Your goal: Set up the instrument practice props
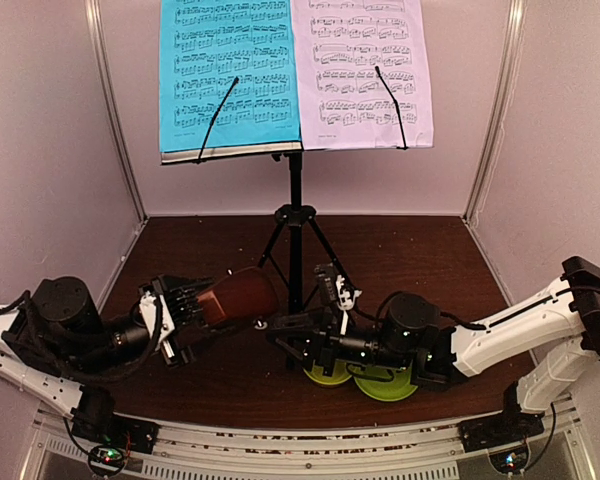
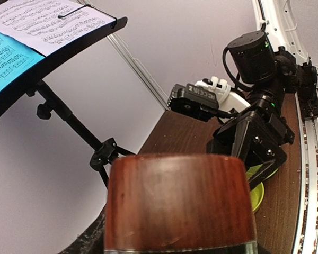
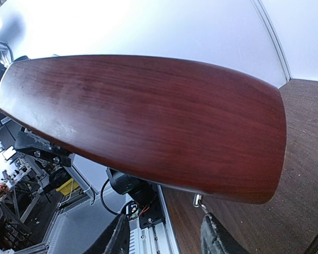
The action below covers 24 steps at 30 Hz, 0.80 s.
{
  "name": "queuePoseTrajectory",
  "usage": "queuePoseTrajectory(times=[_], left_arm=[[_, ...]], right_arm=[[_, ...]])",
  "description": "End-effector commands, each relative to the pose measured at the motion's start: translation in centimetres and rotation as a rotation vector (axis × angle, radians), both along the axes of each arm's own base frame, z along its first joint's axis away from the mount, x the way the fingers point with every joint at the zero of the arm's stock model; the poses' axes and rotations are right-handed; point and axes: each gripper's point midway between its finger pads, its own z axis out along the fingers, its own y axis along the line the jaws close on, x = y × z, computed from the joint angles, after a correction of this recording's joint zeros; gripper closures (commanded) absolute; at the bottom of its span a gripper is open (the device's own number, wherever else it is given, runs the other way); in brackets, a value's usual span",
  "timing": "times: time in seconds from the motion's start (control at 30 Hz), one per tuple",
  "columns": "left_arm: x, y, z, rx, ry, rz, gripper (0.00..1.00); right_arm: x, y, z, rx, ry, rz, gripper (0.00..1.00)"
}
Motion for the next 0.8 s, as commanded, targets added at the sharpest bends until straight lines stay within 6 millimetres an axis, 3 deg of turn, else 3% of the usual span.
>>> queuePoseTrajectory(times=[0.0, 0.47, 0.77], left_arm=[[-0.5, 1.3, 6.9, -0.202, -0.052, -0.043, 1.00], [-2.0, 0.5, 9.6, -0.185, -0.158, -0.141, 1.00], [-2.5, -0.2, 9.8, -0.189, -0.161, -0.168, 1.00]], right_arm=[[-0.5, -0.5, 0.5, 0.028, -0.018, 0.014, 0.52], [-0.4, -0.1, 1.4, 0.018, -0.056, 0.007, 0.52], [0.0, -0.1, 2.3, 0.032, -0.062, -0.011, 0.52]])
